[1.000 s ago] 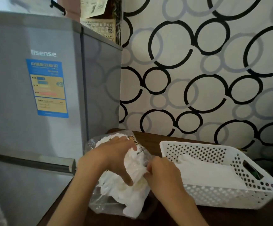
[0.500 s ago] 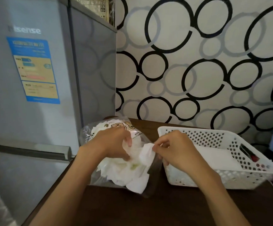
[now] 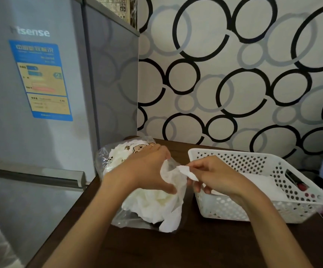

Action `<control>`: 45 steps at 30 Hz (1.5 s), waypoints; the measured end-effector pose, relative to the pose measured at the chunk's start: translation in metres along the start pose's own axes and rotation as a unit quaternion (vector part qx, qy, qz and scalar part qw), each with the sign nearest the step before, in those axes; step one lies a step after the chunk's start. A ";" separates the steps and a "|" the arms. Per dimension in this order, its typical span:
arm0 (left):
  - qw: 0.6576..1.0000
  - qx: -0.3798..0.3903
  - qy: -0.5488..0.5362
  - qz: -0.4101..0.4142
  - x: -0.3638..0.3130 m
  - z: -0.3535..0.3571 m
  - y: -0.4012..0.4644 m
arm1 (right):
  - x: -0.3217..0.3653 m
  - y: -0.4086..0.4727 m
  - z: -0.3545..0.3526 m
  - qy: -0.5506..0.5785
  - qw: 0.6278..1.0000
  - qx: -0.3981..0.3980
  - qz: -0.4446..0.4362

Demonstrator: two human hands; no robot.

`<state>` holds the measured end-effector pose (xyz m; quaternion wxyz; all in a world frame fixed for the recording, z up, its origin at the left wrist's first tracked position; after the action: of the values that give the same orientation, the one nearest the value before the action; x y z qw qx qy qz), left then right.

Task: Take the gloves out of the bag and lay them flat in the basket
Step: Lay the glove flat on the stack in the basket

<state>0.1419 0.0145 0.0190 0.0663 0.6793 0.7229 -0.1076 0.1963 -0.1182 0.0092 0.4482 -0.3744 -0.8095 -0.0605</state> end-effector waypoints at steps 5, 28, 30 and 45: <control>0.991 -0.106 0.056 -0.060 0.000 0.009 0.013 | -0.001 -0.007 -0.013 -0.011 0.999 -0.039 -0.010; 0.982 -0.148 0.079 -0.084 -0.003 0.011 0.014 | -0.002 -0.011 -0.014 0.024 0.999 0.016 -0.021; 0.981 -0.145 0.084 -0.095 -0.001 0.011 0.015 | -0.008 -0.011 -0.026 0.053 0.997 -0.047 -0.013; 0.983 -0.111 0.100 -0.110 0.014 0.007 0.012 | -0.009 -0.007 -0.037 0.203 0.967 -0.152 -0.033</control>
<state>0.1523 0.0265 0.0081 0.0561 0.5917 0.8034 0.0350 0.2195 -0.1439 0.0255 0.5386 -0.3914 -0.6946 -0.2724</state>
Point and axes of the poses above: each hand's wrist, its own y-axis towards the middle knuckle, its own z-axis out of the palm, x = y × z, the point moved 6 cm from there along y, towards the middle knuckle, and after that the axes turned 8 degrees about x, right-handed, at the moved point
